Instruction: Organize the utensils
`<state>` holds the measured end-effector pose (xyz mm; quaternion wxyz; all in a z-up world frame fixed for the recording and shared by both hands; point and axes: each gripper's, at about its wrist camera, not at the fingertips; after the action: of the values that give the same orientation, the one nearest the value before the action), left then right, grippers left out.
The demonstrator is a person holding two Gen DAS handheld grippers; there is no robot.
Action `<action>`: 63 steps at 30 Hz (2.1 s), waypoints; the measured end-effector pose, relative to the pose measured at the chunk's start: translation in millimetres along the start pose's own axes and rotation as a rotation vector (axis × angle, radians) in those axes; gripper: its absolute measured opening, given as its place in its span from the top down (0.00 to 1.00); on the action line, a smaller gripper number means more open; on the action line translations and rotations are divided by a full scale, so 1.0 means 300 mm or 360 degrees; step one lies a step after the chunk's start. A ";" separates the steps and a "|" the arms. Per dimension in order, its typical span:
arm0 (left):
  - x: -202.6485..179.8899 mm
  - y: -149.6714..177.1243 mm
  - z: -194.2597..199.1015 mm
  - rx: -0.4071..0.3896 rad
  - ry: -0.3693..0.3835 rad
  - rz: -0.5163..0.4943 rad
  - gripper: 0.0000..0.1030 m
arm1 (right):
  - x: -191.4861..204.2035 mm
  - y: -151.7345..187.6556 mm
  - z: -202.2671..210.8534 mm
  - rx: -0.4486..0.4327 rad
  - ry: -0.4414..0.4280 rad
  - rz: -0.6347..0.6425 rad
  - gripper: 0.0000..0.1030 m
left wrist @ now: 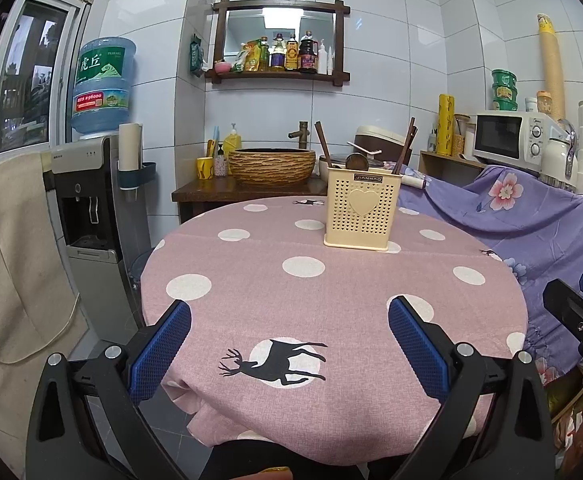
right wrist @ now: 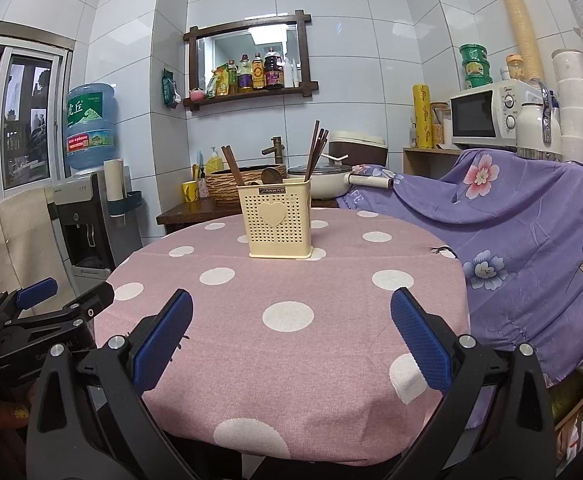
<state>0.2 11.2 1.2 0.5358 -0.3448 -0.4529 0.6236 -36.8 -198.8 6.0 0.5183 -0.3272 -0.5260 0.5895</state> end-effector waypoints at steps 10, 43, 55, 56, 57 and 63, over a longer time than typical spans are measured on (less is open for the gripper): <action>-0.001 -0.001 -0.001 -0.0002 0.0001 0.0001 0.06 | -0.003 0.001 -0.004 0.0007 -0.0002 0.0001 0.05; -0.006 0.011 -0.005 -0.0002 0.0007 -0.0011 0.06 | -0.004 0.005 -0.005 0.0014 0.0004 -0.0009 0.05; -0.008 0.020 0.005 -0.0013 0.0016 -0.0022 0.06 | -0.004 0.007 -0.005 0.0015 0.0004 -0.0011 0.05; -0.006 0.019 0.004 -0.0011 0.0019 -0.0020 0.06 | -0.004 0.007 -0.005 0.0017 0.0003 -0.0011 0.05; -0.006 0.018 0.003 -0.0007 0.0017 -0.0021 0.06 | -0.004 0.007 -0.005 0.0018 0.0003 -0.0012 0.05; -0.001 0.013 -0.002 0.0006 0.0010 -0.0018 0.06 | 0.002 0.010 -0.004 0.0020 0.0005 -0.0003 0.05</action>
<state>-0.6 10.9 -2.7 0.5415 -0.3432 -0.4521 0.6202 -36.5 -197.7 2.9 0.5217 -0.3243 -0.5220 0.5918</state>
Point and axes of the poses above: each gripper's, at about its wrist camera, not at the fingertips, and z roughly against the way its jaws point, x to its left, y to its underside, and after that the axes turned 13 degrees about -y, right-handed
